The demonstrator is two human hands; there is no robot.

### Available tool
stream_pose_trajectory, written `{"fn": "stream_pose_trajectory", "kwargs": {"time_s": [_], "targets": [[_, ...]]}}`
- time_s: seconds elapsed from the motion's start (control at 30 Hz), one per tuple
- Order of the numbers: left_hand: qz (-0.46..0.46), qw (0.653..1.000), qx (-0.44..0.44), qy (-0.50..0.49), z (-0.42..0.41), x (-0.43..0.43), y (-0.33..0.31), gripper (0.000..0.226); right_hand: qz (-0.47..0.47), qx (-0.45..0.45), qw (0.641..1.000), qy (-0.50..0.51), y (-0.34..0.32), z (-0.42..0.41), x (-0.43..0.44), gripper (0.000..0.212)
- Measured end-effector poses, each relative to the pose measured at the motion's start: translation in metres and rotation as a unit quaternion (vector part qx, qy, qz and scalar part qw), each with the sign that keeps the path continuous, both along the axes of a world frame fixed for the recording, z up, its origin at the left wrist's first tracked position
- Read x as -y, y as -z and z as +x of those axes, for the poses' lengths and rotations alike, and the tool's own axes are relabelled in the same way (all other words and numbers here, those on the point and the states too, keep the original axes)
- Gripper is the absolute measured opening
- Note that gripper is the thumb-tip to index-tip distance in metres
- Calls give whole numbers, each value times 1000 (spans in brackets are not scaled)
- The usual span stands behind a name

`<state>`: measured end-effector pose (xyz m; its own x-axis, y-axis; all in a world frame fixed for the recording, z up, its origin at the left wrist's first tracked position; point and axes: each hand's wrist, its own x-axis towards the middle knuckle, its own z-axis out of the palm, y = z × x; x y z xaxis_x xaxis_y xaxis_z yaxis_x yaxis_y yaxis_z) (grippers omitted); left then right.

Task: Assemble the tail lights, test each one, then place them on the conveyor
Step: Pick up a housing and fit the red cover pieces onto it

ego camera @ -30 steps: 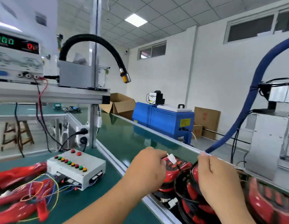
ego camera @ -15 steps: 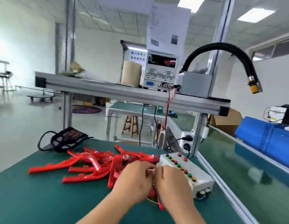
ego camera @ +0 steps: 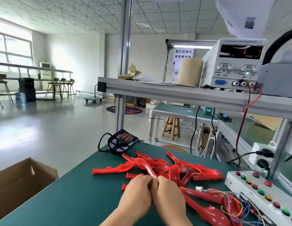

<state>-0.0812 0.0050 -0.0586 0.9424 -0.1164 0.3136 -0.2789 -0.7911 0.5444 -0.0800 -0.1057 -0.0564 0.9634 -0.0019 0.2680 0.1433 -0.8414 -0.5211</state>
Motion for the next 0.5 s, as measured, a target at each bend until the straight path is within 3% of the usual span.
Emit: {"fn": "stream_pose_trajectory", "kwargs": {"time_s": [0.23, 0.5], "targets": [[63, 995, 6, 71, 27, 13, 22, 24, -72, 8, 996, 55, 17, 16, 13, 31], [15, 995, 17, 99, 30, 6, 28, 27, -92, 30, 992, 79, 30, 19, 10, 40]]}}
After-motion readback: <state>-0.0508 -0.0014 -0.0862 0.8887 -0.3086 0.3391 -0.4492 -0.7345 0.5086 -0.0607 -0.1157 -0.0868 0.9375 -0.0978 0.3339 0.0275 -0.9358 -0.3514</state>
